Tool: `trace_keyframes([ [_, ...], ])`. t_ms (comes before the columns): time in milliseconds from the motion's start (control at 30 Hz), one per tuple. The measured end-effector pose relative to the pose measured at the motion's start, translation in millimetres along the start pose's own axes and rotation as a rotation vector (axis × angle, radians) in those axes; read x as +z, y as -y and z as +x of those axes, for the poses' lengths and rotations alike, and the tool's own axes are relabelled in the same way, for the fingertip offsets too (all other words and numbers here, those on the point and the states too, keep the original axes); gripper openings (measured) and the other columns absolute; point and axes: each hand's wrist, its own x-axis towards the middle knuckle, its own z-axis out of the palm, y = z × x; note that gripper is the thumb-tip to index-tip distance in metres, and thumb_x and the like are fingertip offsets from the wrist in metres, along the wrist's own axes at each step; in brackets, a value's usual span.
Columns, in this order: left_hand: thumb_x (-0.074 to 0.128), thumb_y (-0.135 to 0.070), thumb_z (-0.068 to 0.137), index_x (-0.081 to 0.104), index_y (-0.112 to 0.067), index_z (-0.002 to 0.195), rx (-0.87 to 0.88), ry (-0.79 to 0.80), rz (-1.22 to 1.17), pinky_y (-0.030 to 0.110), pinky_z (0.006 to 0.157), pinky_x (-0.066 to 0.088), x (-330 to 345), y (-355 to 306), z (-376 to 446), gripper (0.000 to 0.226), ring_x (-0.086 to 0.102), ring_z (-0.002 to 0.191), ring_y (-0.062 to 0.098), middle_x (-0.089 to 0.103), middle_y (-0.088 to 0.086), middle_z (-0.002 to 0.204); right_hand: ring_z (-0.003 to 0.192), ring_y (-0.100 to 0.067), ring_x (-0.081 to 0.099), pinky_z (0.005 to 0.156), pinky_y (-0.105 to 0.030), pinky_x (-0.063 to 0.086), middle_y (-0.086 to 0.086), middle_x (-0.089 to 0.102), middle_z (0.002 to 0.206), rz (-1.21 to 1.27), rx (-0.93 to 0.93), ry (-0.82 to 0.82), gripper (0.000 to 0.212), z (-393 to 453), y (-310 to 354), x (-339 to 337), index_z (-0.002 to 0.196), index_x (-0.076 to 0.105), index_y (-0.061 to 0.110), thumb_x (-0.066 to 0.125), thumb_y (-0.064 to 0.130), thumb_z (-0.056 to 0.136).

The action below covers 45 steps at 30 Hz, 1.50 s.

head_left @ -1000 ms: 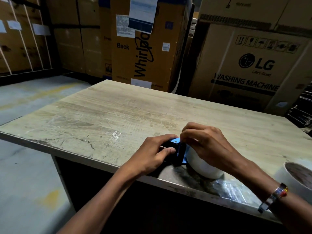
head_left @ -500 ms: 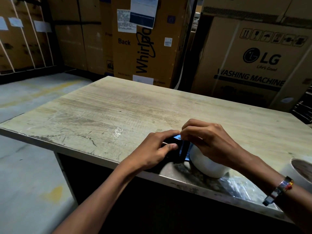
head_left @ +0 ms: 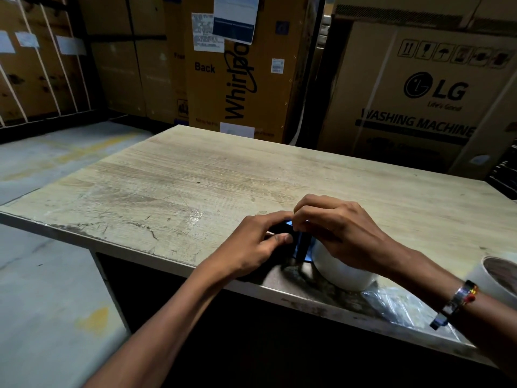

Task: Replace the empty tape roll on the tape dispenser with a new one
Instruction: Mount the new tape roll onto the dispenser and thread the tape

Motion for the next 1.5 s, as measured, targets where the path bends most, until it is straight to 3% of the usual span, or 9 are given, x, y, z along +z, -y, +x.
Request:
trace_keyframes([
  [133,0.060,-0.007,0.095,0.064,-0.022,0.129,-0.003,-0.022,0.010,0.011,0.095,0.047,0.4,0.7,-0.5,0.037,0.064,0.112,0.002,0.071,-0.006,0.118,0.081,-0.025,0.062,0.056,-0.046,0.051,0.003,0.065,0.101,0.002,0.016,-0.010,0.007,0.9,0.7,1.5,0.094,0.066,0.017,0.059,0.015,0.096],
  [233,0.062,-0.005,0.094,0.060,-0.020,0.132,-0.030,-0.062,-0.003,0.021,0.100,0.048,2.3,0.0,-1.1,0.041,0.066,0.114,0.009,0.072,0.000,0.120,0.078,-0.021,0.060,0.055,-0.046,0.051,0.009,0.062,0.101,-0.001,0.071,-0.027,0.007,1.4,1.8,2.3,0.096,0.061,0.025,0.054,0.024,0.097],
  [333,0.065,-0.004,0.091,0.057,-0.016,0.118,-0.078,-0.246,-0.100,0.023,0.092,0.055,8.7,-2.0,-11.3,0.031,0.071,0.105,0.012,0.071,0.001,0.114,0.078,-0.022,0.059,0.056,-0.046,0.051,0.009,0.061,0.102,-0.004,0.089,-0.015,0.016,1.4,4.7,2.6,0.097,0.060,0.025,0.045,0.031,0.095],
  [400,0.067,-0.008,0.091,0.061,-0.013,0.106,-0.051,-0.349,-0.044,0.027,0.089,0.058,14.9,-4.2,-19.0,0.016,0.070,0.104,0.008,0.069,-0.002,0.113,0.079,-0.022,0.060,0.057,-0.047,0.051,0.009,0.061,0.102,-0.007,0.092,-0.012,0.015,1.4,4.9,2.4,0.096,0.061,0.024,0.046,0.029,0.095],
  [567,0.072,-0.016,0.085,0.065,-0.011,0.087,-0.012,-0.327,0.231,0.043,0.082,0.054,31.4,-12.8,-22.8,0.009,0.065,0.091,0.018,0.065,0.000,0.102,0.081,-0.024,0.060,0.059,-0.048,0.052,0.007,0.062,0.102,-0.008,0.112,-0.012,0.008,0.5,5.8,4.1,0.096,0.063,0.020,0.061,0.013,0.095],
  [867,0.064,-0.014,0.087,0.060,-0.013,0.087,-0.047,-0.419,0.382,0.045,0.072,0.052,40.0,-11.5,-20.6,0.004,0.064,0.081,0.025,0.064,0.000,0.093,0.081,-0.021,0.059,0.059,-0.047,0.052,0.010,0.062,0.100,0.012,0.118,-0.032,0.010,-0.2,9.3,0.7,0.095,0.063,0.022,0.053,0.023,0.096],
  [1100,0.066,-0.008,0.085,0.063,-0.008,0.082,-0.030,-0.362,0.382,0.041,0.074,0.051,32.6,-11.6,-20.0,0.004,0.064,0.083,0.024,0.065,0.001,0.097,0.087,-0.016,0.061,0.076,-0.046,0.054,0.012,0.061,0.098,0.114,0.208,0.073,0.009,10.0,12.6,-9.4,0.093,0.067,0.024,0.064,0.016,0.095],
  [1300,0.066,-0.015,0.087,0.049,-0.016,0.078,-0.028,-0.379,0.370,0.044,0.068,0.047,32.9,-13.1,-26.7,0.019,0.057,0.074,0.023,0.057,0.003,0.086,0.083,-0.022,0.059,0.072,-0.046,0.052,0.010,0.056,0.100,0.036,0.200,0.107,0.008,12.7,26.4,-7.1,0.095,0.064,0.028,0.058,0.024,0.098],
  [1500,0.072,-0.021,0.086,0.065,-0.006,0.081,-0.063,-0.342,0.300,0.038,0.076,0.050,29.8,-16.1,-27.4,0.018,0.063,0.084,0.020,0.063,0.001,0.098,0.077,-0.023,0.056,0.067,-0.045,0.051,0.008,0.053,0.101,0.024,0.253,0.023,0.005,3.4,28.0,2.6,0.097,0.061,0.028,0.057,0.027,0.100],
])
